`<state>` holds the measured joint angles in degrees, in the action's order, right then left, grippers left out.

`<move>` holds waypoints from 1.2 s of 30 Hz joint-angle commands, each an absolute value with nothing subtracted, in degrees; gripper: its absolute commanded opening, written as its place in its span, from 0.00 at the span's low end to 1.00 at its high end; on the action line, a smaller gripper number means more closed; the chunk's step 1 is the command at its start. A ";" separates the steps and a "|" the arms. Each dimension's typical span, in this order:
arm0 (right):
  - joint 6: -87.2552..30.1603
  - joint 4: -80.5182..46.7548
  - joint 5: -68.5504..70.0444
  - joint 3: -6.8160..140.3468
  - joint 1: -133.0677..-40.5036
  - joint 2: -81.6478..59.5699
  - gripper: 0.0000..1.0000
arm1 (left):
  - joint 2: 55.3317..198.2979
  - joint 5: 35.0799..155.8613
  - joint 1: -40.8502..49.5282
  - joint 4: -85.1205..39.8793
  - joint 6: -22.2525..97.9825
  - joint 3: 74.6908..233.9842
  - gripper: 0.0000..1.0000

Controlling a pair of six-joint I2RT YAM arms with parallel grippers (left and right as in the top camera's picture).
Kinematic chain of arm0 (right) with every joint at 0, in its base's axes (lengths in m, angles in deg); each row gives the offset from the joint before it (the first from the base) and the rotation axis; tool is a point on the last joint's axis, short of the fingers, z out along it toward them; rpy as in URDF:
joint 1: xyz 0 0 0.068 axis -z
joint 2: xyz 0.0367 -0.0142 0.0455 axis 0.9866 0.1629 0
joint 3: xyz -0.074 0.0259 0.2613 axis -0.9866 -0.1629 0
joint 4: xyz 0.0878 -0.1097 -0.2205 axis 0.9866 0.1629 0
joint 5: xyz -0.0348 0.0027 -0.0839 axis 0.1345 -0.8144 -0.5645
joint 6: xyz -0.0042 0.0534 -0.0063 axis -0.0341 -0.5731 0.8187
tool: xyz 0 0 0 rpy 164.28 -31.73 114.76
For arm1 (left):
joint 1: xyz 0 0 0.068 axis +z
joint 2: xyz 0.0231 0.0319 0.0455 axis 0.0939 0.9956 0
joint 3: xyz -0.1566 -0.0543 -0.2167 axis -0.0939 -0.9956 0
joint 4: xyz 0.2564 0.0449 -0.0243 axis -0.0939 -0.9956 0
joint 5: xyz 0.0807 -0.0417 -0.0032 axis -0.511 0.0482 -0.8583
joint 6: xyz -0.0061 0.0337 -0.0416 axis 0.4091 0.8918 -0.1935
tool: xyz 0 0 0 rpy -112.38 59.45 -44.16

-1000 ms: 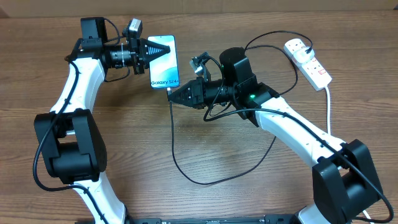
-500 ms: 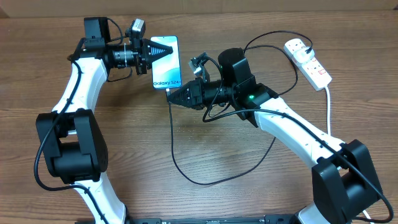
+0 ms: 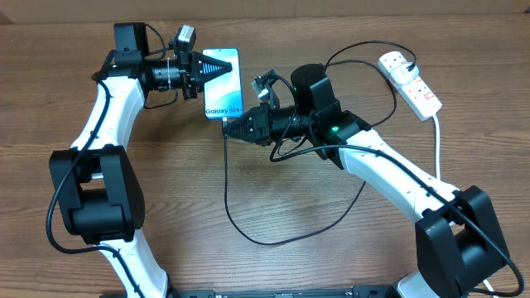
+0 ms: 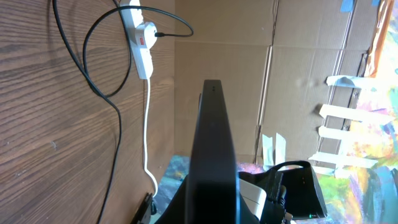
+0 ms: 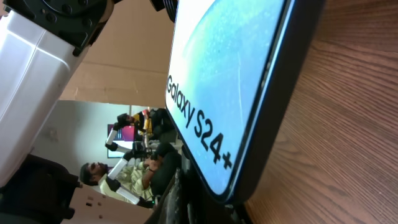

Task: Plug charger to phone and switch on socket
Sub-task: 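Push the plug into the phone's bottom port with the right gripper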

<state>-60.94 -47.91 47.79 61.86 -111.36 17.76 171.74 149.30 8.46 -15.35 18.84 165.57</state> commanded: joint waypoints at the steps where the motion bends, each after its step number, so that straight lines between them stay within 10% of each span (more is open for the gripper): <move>1: -61.40 -48.34 47.23 61.57 -110.31 18.19 0.04 | 169.80 152.12 7.98 -15.13 20.96 165.79 0.04; 36: -63.72 -54.77 43.53 61.57 -106.29 20.88 0.04 | 169.80 158.46 7.87 -16.95 21.61 165.79 0.04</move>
<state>-63.58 -53.55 50.59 61.38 -109.68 19.90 171.74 150.40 8.48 -15.86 21.37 165.57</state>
